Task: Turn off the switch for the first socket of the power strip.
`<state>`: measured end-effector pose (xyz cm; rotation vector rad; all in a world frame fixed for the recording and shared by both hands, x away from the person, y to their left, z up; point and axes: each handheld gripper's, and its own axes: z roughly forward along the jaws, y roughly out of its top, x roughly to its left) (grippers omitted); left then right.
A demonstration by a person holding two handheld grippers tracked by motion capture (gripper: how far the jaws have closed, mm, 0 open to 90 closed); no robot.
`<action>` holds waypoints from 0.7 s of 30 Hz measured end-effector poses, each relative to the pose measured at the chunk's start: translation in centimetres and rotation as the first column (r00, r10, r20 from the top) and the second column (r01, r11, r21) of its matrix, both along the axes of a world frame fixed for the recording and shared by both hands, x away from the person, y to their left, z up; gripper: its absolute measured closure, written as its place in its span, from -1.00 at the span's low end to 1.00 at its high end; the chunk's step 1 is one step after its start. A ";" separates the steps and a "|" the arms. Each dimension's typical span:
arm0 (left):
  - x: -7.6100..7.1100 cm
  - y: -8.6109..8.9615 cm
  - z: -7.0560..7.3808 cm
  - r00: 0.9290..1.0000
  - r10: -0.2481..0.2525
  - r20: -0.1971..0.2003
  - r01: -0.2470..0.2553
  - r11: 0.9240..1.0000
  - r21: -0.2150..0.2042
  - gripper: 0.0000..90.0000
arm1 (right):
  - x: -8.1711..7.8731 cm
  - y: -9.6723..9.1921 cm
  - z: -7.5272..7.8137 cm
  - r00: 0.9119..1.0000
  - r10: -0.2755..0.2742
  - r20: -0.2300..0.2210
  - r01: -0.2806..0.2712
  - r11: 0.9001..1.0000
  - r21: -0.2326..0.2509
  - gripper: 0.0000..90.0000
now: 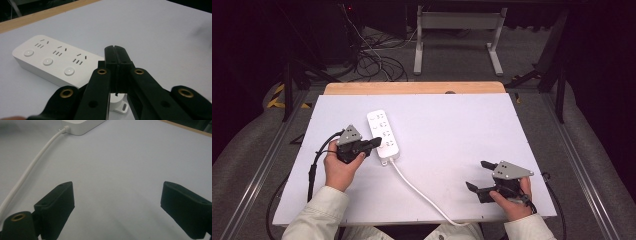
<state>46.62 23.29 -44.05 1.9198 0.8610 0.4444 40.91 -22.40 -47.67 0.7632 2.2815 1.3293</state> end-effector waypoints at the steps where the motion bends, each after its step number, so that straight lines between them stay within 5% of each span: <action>1: 0.0 0.0 -0.1 1.000 0.006 -0.012 -0.006 1.000 -0.003 1.00 | 0.0 0.0 0.0 1.000 0.000 0.001 0.000 1.000 -0.002 -0.75; 5: 0.4 0.0 -0.3 1.000 0.012 -0.019 -0.012 1.000 0.020 1.00 | 0.0 0.1 0.0 1.000 0.000 0.001 0.000 1.000 0.004 -0.76; 8: 0.8 0.1 -0.7 0.998 0.035 -0.061 -0.033 0.999 0.035 1.00 | 0.0 0.1 0.0 1.000 -0.001 0.003 0.001 1.000 0.003 -0.76; 21: 2.1 -0.5 -2.2 0.996 0.060 -0.068 -0.054 0.994 0.094 1.00 | 0.0 0.1 -0.1 1.000 0.008 -0.004 -0.008 1.000 0.005 -0.74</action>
